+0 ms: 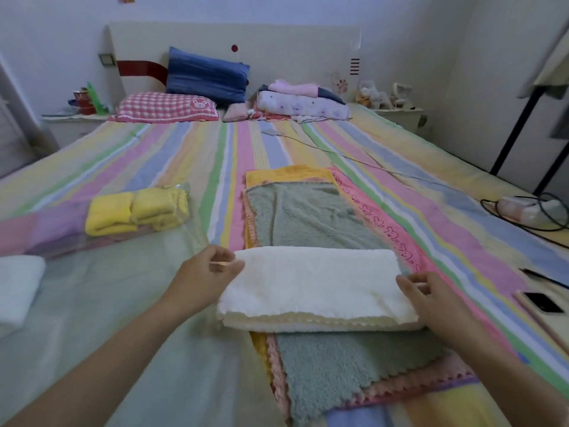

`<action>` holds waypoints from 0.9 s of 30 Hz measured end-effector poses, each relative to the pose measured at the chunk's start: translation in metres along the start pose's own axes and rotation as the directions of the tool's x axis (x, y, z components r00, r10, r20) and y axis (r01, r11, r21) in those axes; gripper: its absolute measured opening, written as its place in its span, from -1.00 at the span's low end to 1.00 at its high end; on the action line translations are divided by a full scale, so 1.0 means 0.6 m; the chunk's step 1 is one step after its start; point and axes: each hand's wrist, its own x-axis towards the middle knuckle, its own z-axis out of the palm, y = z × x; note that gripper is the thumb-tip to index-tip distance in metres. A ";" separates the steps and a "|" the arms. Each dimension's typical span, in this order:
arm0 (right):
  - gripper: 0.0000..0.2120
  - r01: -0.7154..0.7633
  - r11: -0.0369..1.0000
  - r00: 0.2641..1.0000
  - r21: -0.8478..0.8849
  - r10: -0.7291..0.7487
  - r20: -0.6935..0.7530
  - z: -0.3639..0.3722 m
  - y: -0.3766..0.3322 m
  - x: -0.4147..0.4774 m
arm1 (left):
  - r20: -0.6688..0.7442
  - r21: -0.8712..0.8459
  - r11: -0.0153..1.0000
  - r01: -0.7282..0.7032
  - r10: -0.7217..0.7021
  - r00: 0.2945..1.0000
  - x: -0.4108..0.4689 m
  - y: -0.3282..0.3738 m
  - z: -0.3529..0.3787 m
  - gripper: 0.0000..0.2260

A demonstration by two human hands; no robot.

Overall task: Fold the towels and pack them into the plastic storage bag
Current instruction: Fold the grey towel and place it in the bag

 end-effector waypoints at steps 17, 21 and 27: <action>-0.52 -0.197 0.899 0.971 0.390 0.126 0.201 -0.086 -0.033 0.066 | -0.077 0.618 0.780 -0.098 0.184 0.980 0.009 0.118 0.073 -0.47; -0.42 -0.203 0.977 0.957 0.069 0.183 0.227 -0.090 -0.028 0.071 | 0.225 0.480 0.769 -0.422 0.357 0.907 -0.019 0.159 0.159 -0.48; -0.48 -0.090 0.991 0.992 0.097 0.081 0.093 -0.094 -0.080 0.067 | 0.412 0.581 0.650 -0.489 0.284 0.866 -0.017 0.127 0.278 -0.20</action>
